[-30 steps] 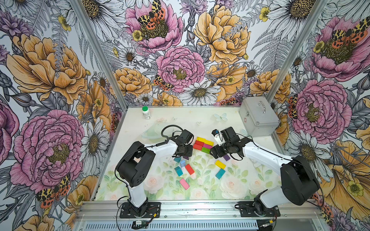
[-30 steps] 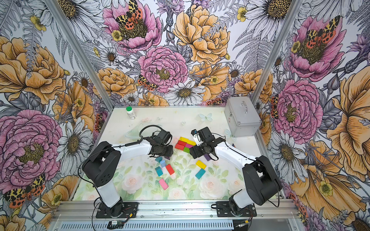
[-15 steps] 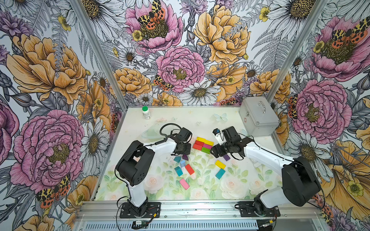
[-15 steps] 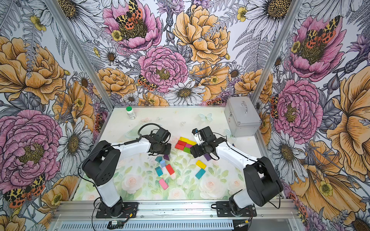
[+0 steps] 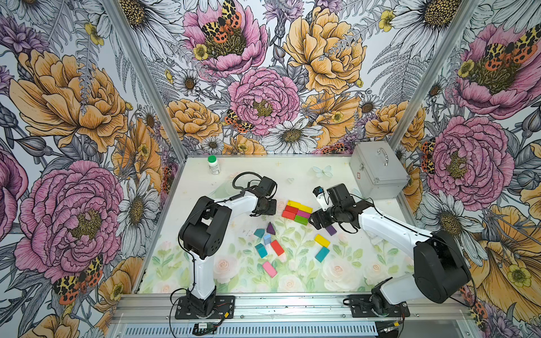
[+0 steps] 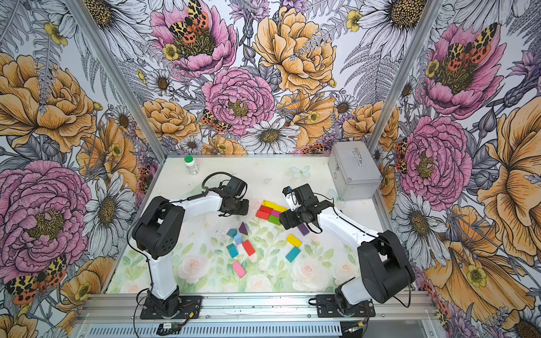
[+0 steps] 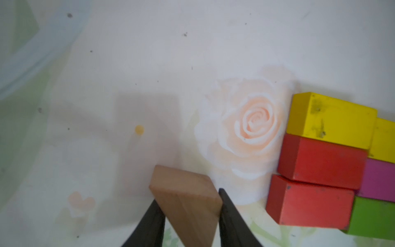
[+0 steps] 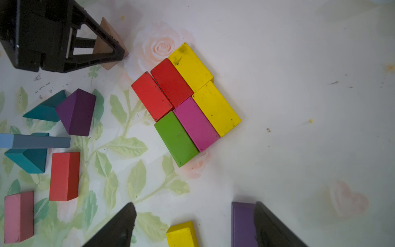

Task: Assemble a piece of candy with building blocks
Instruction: Move the building block to the center of the board, then adjust the building block at the center of the board.

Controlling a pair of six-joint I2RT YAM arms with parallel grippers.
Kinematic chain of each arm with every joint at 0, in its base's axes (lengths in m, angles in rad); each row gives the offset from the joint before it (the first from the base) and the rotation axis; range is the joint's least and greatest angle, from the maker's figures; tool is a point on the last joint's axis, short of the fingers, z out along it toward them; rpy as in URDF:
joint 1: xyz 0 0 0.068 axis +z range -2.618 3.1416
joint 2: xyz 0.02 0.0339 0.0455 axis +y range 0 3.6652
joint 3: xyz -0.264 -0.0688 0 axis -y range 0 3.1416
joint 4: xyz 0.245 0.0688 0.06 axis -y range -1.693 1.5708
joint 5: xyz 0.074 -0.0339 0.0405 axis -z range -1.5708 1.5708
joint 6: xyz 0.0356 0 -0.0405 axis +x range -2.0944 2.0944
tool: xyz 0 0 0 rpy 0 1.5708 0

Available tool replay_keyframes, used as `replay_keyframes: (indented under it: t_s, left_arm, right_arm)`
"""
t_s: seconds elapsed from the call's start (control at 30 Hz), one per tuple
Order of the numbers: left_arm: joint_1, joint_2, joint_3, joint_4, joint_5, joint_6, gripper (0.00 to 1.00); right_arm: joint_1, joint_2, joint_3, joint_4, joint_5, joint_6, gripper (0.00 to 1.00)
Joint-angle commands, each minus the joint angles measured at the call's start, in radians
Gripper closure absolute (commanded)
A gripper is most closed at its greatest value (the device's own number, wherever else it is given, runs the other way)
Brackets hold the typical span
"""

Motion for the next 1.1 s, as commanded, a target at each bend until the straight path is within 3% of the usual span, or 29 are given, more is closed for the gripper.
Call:
replay_keyframes:
  t_s: [0.0,0.2,0.9,1.07]
  left_arm:
    - [0.01,0.005,0.036,0.002,0.031,0.026,0.56]
    - [0.01,0.03,0.071,0.001,0.062,0.017,0.5]
    - [-0.046,0.076,0.163,-0.024,0.098,0.072,0.51]
    - [-0.059,0.037,0.15,-0.026,0.058,0.072,0.46]
  right_arm:
    - [-0.004,-0.028,-0.016,0.041,-0.025,-0.005,0.13]
    - [-0.005,-0.022,-0.039,0.072,-0.044,0.003,0.13]
    - [-0.02,-0.042,-0.051,0.08,-0.048,-0.011,0.13]
    - [-0.022,-0.045,-0.053,0.08,-0.047,-0.006,0.13]
